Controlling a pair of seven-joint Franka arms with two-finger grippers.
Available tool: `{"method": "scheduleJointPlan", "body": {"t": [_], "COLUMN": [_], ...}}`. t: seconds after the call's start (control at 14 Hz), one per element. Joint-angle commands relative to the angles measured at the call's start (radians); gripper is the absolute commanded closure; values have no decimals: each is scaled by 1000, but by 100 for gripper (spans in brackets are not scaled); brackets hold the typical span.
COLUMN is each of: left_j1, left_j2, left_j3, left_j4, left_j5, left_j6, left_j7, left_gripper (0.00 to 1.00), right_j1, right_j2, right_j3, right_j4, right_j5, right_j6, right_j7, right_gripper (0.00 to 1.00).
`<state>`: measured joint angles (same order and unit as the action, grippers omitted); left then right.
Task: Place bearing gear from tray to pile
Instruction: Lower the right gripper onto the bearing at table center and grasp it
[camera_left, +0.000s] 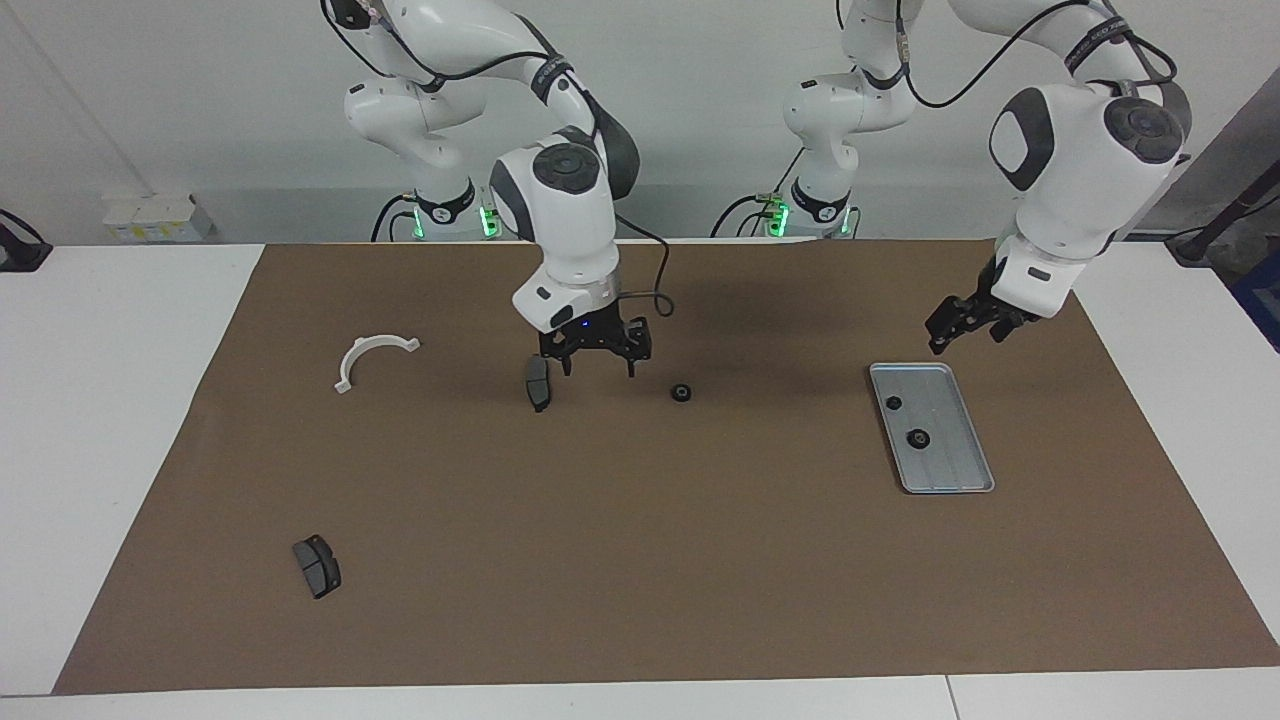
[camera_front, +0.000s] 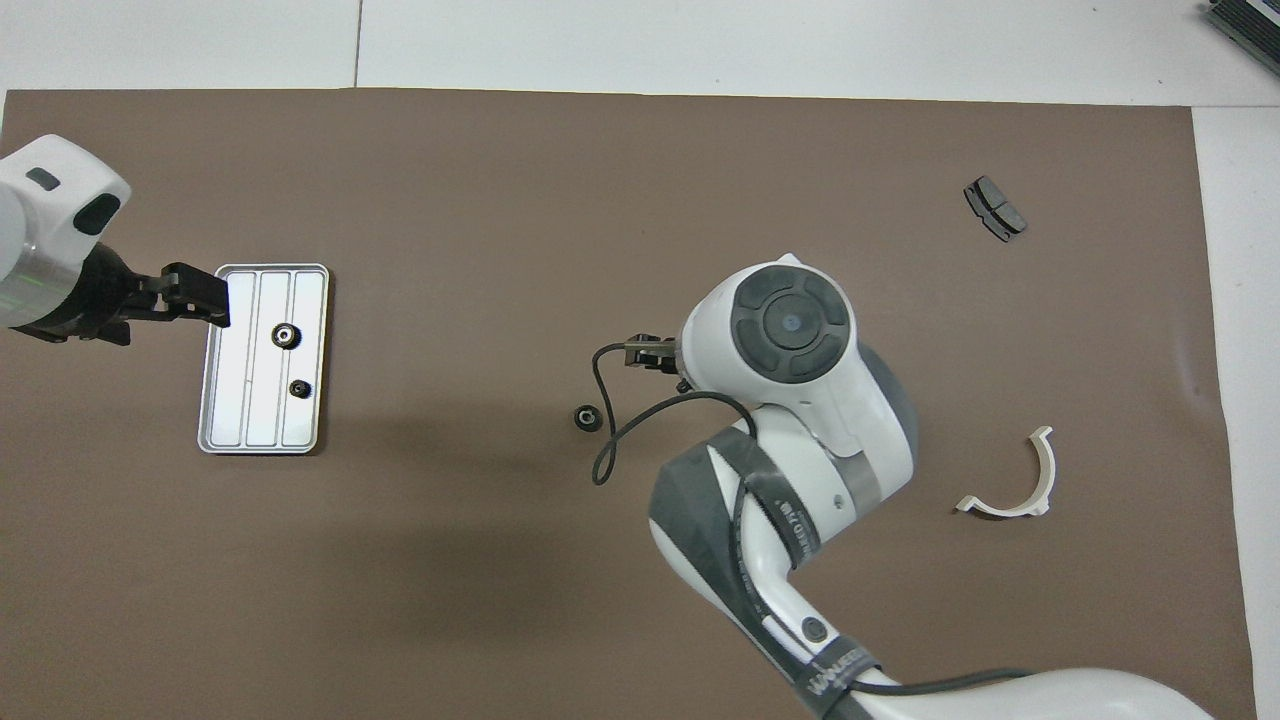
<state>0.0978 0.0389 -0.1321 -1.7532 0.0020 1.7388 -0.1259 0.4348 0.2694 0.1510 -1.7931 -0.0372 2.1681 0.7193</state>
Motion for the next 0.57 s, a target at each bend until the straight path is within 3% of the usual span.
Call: {"method": "scheduleJointPlan", "body": {"t": [0.0,0.5], "left_j1": [14,0], "left_j2": [-47,-47], "left_j3": [-6,-9], "left_j4": [-34,-34], "left_j5": [-5,-4], "left_j6": [-38,4], "left_j7": [40,37], "left_gripper": [0,0], "right_j1": [56,176], "right_j2": [22,212], "right_j3": [-4,-4], "right_j4": [14,98], "right_j5": [-27,-110], "right_j6": [27,137], "right_j7": [64,161], "right_gripper": [0,0]}}
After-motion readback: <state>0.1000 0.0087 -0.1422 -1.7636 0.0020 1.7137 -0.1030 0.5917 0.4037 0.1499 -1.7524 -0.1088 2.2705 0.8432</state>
